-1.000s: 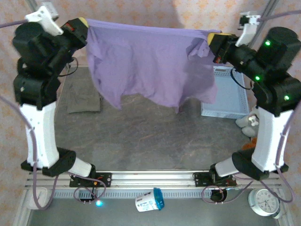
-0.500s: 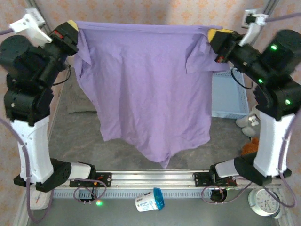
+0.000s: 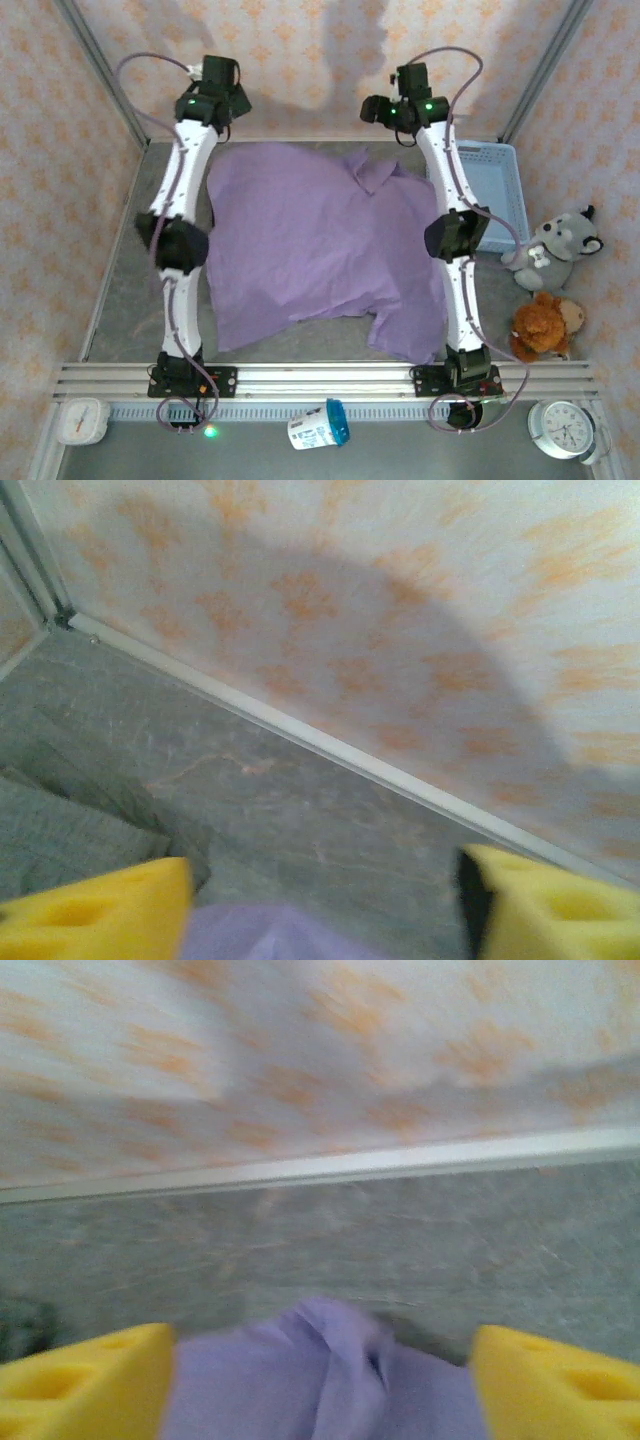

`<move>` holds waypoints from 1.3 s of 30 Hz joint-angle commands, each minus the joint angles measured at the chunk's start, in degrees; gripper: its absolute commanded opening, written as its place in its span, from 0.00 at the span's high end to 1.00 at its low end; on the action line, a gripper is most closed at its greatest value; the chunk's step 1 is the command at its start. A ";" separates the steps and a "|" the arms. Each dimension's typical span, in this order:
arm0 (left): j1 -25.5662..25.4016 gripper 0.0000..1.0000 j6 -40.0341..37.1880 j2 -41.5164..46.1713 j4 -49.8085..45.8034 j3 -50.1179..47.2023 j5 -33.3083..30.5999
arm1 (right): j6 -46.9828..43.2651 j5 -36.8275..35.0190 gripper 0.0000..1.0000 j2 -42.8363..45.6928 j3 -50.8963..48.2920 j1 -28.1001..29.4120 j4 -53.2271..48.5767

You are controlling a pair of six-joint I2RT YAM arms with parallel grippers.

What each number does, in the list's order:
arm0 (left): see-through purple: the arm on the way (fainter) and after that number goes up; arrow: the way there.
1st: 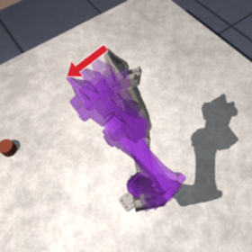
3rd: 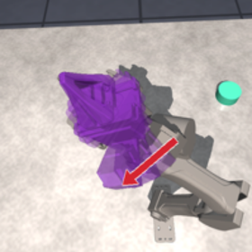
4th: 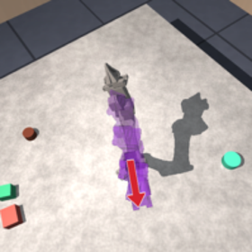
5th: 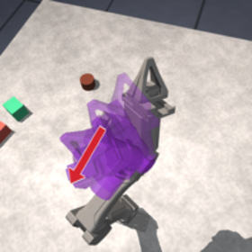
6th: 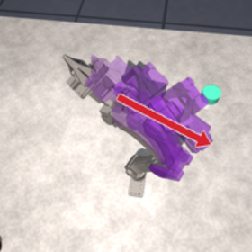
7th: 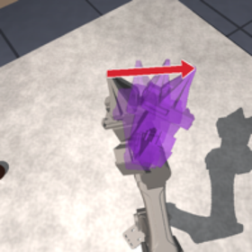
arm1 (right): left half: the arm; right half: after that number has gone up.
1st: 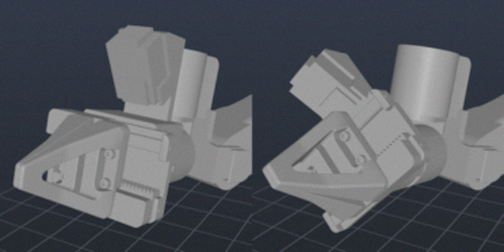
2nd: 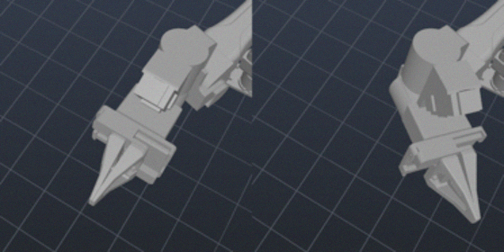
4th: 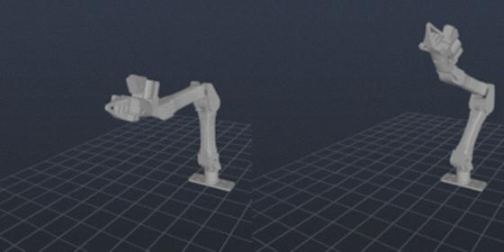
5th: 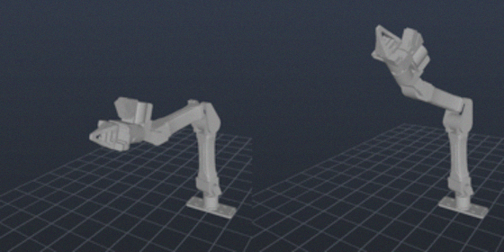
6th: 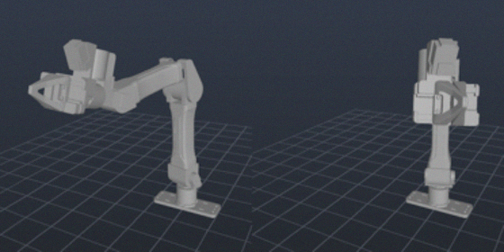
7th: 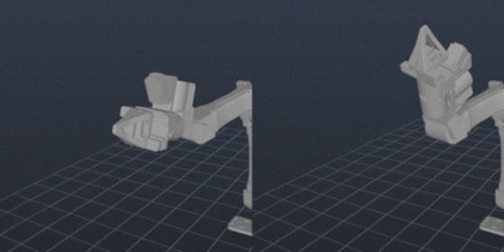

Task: Fold and stack the mixed laundry pile

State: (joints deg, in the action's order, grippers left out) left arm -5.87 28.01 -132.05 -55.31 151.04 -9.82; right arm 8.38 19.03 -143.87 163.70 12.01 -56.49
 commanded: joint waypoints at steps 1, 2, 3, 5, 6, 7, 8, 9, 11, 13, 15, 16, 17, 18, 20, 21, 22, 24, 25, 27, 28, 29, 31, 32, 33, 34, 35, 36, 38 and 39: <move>0.29 0.00 -0.06 -4.22 -19.18 12.80 -2.28 | 1.60 -1.87 0.04 3.44 5.87 -1.27 -8.75; 0.17 0.00 -0.15 -3.11 -18.22 10.60 -1.57 | 0.84 -1.97 0.04 5.63 1.37 -1.29 -7.92; -0.01 0.00 -0.53 -0.55 -15.71 5.45 -0.81 | 0.40 -2.30 0.04 8.67 -4.78 -1.29 -5.82; -0.20 0.00 -0.59 6.69 -7.64 -8.39 0.96 | -0.15 -2.96 0.04 15.99 -18.77 -1.29 0.72; -0.28 0.00 -0.14 11.03 -2.89 -16.19 1.87 | -0.14 -3.49 0.04 20.02 -26.36 -1.29 4.63; -0.22 0.00 0.51 14.36 0.61 -21.39 2.54 | -0.20 -4.07 0.04 22.82 -31.65 -1.29 7.06; -0.25 0.00 1.17 17.58 3.32 -27.25 3.34 | -0.42 -4.67 0.04 25.45 -35.76 -1.29 8.21; -0.28 0.00 1.99 19.97 4.25 -30.94 4.10 | -0.68 -5.45 0.04 27.36 -38.32 -1.29 7.83; -0.24 0.01 3.88 23.52 4.05 -35.94 5.76 | -1.17 -6.33 0.04 29.81 -41.67 -1.31 5.33; -0.37 0.03 6.05 26.89 4.26 -42.02 8.63 | -1.50 -5.92 0.07 32.27 -45.69 -1.29 3.20; -0.96 0.08 8.60 30.57 6.89 -50.32 12.18 | -1.33 -4.26 0.11 35.67 -51.84 -1.22 2.85; -1.50 0.11 9.97 32.20 8.19 -54.02 13.22 | -0.82 -3.39 0.14 37.05 -54.56 -1.25 3.02; -2.28 0.15 11.90 33.56 9.53 -58.25 13.85 | -0.14 -2.12 0.19 38.52 -57.79 -1.12 3.18; -2.96 0.19 13.63 34.79 10.65 -61.72 14.31 | 0.76 -1.26 0.21 39.61 -60.28 -0.98 3.31; -5.20 0.27 17.84 36.60 13.28 -69.00 14.37 | 2.51 0.52 0.26 41.66 -65.86 0.02 4.05; -6.26 0.30 19.61 37.05 14.42 -71.68 14.00 | 2.96 0.70 0.27 42.26 -68.14 0.81 4.40; -7.60 0.33 21.49 37.34 15.58 -74.38 13.44 | 3.49 0.22 0.28 42.83 -70.43 1.97 4.92; -9.72 0.36 24.74 36.72 16.93 -77.69 13.19 | 3.54 -0.93 0.33 42.89 -73.87 4.52 5.86; -10.38 0.38 26.34 35.83 17.72 -78.93 13.56 | 3.82 -2.11 0.35 42.35 -74.99 5.78 6.01; -10.73 0.42 28.93 33.92 18.74 -80.61 14.22 | 4.71 -2.86 0.41 40.60 -76.38 7.43 6.39; -10.75 0.42 30.00 32.65 18.97 -81.03 14.10 | 5.66 -3.22 0.43 39.44 -77.08 7.97 7.35; -10.74 0.42 30.66 31.44 18.65 -80.93 13.41 | 6.65 -3.88 0.45 38.47 -77.61 8.20 8.19; -10.74 0.42 30.83 28.92 17.65 -80.01 10.85 | 8.76 -5.67 0.48 36.00 -77.68 8.15 9.80; -10.67 0.41 31.05 27.48 16.74 -79.27 9.67 | 9.70 -6.93 0.49 34.37 -77.28 8.18 10.26; -10.57 0.41 30.78 26.07 16.36 -78.54 8.81 | 10.35 -7.76 0.50 32.73 -76.40 8.20 10.21; -10.33 0.41 30.42 24.17 15.64 -77.27 7.47 | 11.00 -8.71 0.50 30.58 -75.01 8.20 9.86; -9.91 0.42 29.78 21.57 14.67 -75.61 6.41 | 11.82 -9.81 0.50 28.32 -73.54 8.20 9.61; -9.42 0.42 29.13 19.29 13.80 -73.96 5.46 | 12.43 -10.26 0.50 26.48 -72.01 8.07 9.42; -7.77 0.43 28.13 14.28 11.51 -69.48 5.24 | 13.76 -10.77 0.50 22.54 -68.50 7.95 9.25; -6.84 0.44 27.45 12.27 10.91 -67.07 5.35 | 14.41 -10.75 0.50 20.95 -66.76 7.70 9.00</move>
State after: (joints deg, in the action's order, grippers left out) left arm -15.27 56.07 -115.42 -42.13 79.92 -0.45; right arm 19.18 12.19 -119.90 92.38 20.14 -47.83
